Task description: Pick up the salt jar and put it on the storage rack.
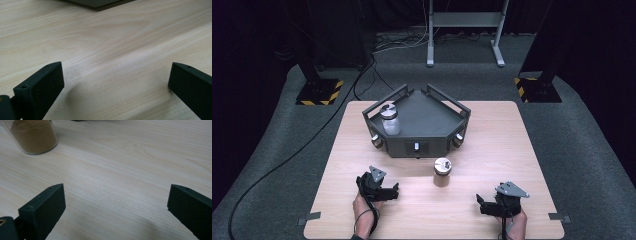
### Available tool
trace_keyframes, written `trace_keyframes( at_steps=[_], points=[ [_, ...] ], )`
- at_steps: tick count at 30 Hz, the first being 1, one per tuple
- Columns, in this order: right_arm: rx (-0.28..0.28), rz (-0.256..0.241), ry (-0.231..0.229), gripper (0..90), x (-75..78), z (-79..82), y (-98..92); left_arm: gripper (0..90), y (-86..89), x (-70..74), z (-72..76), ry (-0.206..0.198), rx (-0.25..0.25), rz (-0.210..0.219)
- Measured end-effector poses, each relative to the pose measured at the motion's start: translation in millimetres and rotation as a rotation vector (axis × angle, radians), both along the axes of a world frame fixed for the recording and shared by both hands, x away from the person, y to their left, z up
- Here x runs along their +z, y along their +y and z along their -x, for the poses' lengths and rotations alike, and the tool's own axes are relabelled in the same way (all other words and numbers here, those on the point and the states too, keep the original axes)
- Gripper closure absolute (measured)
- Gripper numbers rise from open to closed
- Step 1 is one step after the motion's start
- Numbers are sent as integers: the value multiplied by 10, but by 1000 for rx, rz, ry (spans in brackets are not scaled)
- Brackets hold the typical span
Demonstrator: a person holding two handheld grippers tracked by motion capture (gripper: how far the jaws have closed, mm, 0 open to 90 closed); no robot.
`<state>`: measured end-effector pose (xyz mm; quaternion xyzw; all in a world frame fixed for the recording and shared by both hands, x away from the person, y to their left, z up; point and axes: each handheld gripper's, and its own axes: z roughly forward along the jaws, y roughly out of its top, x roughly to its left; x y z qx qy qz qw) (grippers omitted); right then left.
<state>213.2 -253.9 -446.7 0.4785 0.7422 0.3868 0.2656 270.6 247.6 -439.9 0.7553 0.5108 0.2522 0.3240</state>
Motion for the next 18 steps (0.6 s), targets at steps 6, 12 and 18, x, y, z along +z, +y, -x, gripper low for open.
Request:
trace_keyframes(
  at_steps=[6, 12, 18],
  points=[
    [-1, -4, -1, 7, -3, 2, -6, 1, 3, 8, -9, 15, 7, 2],
    [-1, -3, -2, 7, -4, 4, -5, 4, 26, 15, -32, 29, -4, 11],
    [-2, -3, -3, 7, -5, 6, -2, 5, 57, 16, -52, 42, -5, 30]
  ],
)
